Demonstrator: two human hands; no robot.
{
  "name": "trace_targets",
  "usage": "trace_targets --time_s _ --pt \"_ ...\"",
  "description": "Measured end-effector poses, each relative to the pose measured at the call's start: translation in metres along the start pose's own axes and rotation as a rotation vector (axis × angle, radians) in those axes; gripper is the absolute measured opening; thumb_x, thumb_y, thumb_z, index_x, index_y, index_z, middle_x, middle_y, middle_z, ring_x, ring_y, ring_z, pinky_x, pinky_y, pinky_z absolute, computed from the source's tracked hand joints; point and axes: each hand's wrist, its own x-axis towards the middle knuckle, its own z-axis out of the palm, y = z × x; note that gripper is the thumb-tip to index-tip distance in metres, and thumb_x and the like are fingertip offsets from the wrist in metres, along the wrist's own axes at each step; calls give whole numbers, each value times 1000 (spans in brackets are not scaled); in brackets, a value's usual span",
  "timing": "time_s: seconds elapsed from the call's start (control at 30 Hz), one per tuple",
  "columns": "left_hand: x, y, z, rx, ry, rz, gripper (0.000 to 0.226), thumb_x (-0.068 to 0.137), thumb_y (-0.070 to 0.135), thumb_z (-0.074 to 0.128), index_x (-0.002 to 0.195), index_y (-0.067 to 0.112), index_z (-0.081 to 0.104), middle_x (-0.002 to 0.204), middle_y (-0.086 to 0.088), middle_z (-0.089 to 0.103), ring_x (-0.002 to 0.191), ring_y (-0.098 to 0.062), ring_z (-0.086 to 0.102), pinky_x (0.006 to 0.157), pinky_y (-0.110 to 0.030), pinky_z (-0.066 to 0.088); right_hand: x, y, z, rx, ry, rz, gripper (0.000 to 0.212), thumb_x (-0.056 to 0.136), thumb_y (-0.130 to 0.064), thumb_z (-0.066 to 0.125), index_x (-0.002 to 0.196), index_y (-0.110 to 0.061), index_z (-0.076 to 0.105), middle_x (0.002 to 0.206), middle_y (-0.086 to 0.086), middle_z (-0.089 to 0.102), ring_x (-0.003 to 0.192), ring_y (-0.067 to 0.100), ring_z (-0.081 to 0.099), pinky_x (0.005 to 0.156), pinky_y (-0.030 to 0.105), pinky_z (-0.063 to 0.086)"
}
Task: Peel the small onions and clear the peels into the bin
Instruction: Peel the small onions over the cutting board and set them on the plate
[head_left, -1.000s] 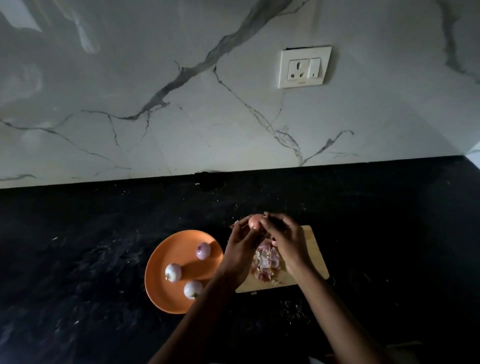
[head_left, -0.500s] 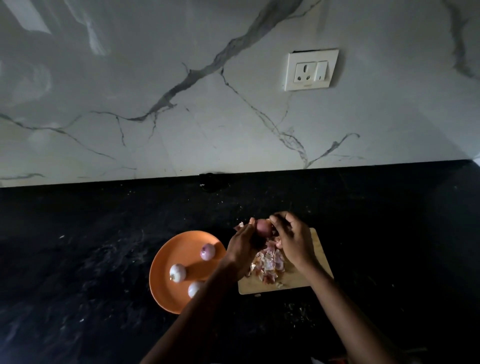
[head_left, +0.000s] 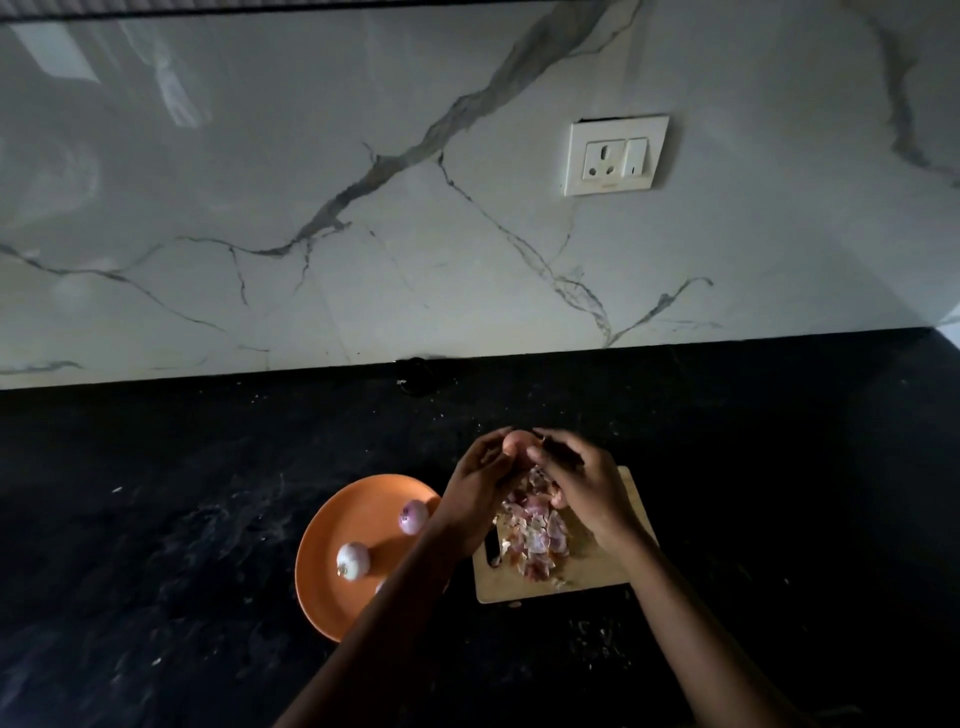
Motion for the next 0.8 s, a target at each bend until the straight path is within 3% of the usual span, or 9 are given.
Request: trace_targets --time_s 0.13,0.27,0.33,0.4,0.47,0.57,0.63,0.73,0.8 --pt "0 5 3 -4 -18 -1 38 99 13 52 136 5 53 131 -17 63 123 -27 61 97 -29 53 -2 -6 3 190 65 -32 23 85 -33 77 108 -35 71 102 -9 74 75 -4 66 62 10 49" --pt "-2 7 4 59 -35 31 38 101 10 50 137 -1 49 133 -22 61 125 -31 59 103 -34 51 -2 -1 8 263 125 -79 9 88 -23 75 97 -26 75 103 -6 75 95 9 71 77 24 58" --pt "-2 3 6 40 -34 12 35 105 10 42 136 -4 50 131 -23 61 122 -30 62 102 -33 52 -2 1 11 193 180 -118 6 89 -22 74 94 -20 73 101 -3 74 96 13 70 77 23 57" --pt "-5 2 9 20 -20 -27 36 107 15 38 133 -4 52 127 -25 62 115 -30 64 98 -35 54 -3 -1 13 90 209 -138 9 90 -22 73 96 -15 72 100 -2 71 89 3 68 64 10 51" --pt "-3 1 8 86 -18 -71 40 107 25 37 130 -3 55 124 -29 62 109 -36 63 97 -45 50 -5 -4 13 3 228 -163 11 91 -22 72 97 -13 72 96 -3 70 82 -3 66 60 3 46" --pt "-2 1 11 141 29 -151 49 108 35 35 121 -6 58 96 -24 63 78 -25 63 72 -34 53 -4 -2 12 -246 263 -297 10 91 -25 72 90 -16 72 86 -6 70 76 1 62 66 0 40" --pt "1 0 13 133 94 -184 52 108 38 35 118 -8 58 86 -23 55 65 -19 56 62 -29 47 -2 -2 14 -305 264 -344 10 91 -25 72 88 -16 71 81 -8 68 73 2 59 67 0 39" --pt "6 -3 13 149 131 -211 44 108 38 33 106 3 61 91 -23 57 69 -19 55 61 -27 46 -1 -4 16 -303 262 -373 11 94 -24 69 90 -15 70 83 -5 68 74 5 60 69 1 38" --pt "8 -4 11 174 122 -235 34 108 34 34 101 13 59 93 -12 62 76 -16 58 65 -27 48 -1 -6 17 -289 244 -364 12 96 -26 66 92 -15 71 87 -4 70 79 6 62 71 -1 37"
